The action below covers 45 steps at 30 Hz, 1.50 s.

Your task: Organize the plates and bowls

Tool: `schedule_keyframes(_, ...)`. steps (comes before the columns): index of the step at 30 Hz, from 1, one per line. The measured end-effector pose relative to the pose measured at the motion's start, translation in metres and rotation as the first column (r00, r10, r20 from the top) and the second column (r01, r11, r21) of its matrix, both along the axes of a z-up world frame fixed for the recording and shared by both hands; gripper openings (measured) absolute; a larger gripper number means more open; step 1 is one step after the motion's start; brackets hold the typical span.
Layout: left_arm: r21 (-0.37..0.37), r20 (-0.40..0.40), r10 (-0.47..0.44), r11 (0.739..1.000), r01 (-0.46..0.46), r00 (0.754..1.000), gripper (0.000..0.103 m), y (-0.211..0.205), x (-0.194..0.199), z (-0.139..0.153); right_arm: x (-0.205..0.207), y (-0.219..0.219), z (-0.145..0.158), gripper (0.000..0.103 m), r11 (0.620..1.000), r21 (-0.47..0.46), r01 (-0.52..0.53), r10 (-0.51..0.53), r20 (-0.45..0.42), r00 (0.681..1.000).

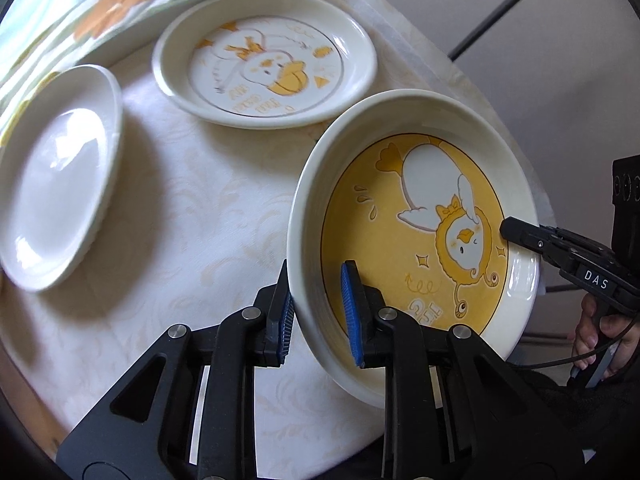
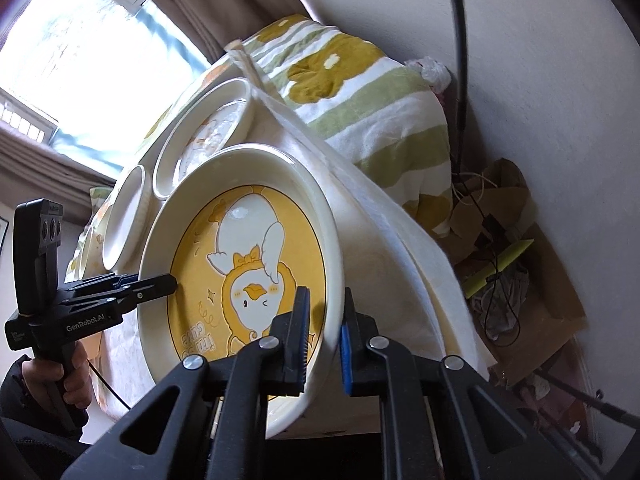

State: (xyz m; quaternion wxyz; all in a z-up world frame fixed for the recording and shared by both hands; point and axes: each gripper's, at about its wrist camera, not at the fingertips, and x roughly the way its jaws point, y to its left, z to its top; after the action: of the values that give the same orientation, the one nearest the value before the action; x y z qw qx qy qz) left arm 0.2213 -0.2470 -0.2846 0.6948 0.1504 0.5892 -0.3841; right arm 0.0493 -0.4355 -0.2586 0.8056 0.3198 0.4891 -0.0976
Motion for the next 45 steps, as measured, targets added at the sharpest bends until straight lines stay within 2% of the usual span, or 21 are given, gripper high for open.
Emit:
schedule_keyframes(6, -0.045, 0.033, 0.14, 0.989, -0.138, 0.99, 0.019, 0.055, -0.008, 0.036, 0.022, 0.022, 0.026, 0.012, 0.991, -0.021, -0.129, 0.13, 0.021, 0.991)
schedule_keyframes(10, -0.06, 0.06, 0.264, 0.964, -0.261, 0.963, 0.019, 0.104, -0.014, 0.059, 0.048, 0.051, 0.039, 0.012, 0.966, -0.026, -0.258, 0.259, 0.042, 0.965)
schedule_keyframes(17, -0.041, 0.074, 0.477, 0.879, -0.476, 0.876, 0.019, 0.209, -0.027, 0.065, 0.1, 0.123, 0.033, 0.012, 0.877, -0.009, -0.48, 0.48, 0.049, 0.876)
schedule_keyframes(22, -0.014, 0.036, 0.595, 0.804, -0.595, 0.803, 0.019, 0.281, -0.03, 0.049, 0.123, 0.182, 0.017, 0.012, 0.806, 0.02, -0.591, 0.59, 0.031, 0.807)
schedule_keyframes(28, 0.016, -0.004, 0.668, 0.744, -0.667, 0.744, 0.019, 0.344, -0.023, 0.02, 0.145, 0.239, -0.002, 0.012, 0.746, 0.043, -0.665, 0.666, -0.015, 0.746)
schedule_keyframes(34, 0.038, -0.038, 0.685, 0.728, -0.684, 0.727, 0.019, 0.373, -0.02, -0.003, 0.151, 0.281, -0.015, 0.012, 0.73, 0.043, -0.682, 0.684, -0.042, 0.729)
schedule_keyframes(39, 0.032, -0.057, 0.692, 0.722, -0.691, 0.72, 0.019, 0.373, -0.016, -0.017, 0.151, 0.28, -0.023, 0.012, 0.737, 0.047, -0.674, 0.675, -0.046, 0.736)
schedule_keyframes(45, 0.038, -0.046, 0.683, 0.73, -0.682, 0.729, 0.019, 0.368, -0.016, -0.022, 0.153, 0.284, -0.028, 0.012, 0.748, 0.041, -0.663, 0.664, -0.069, 0.745)
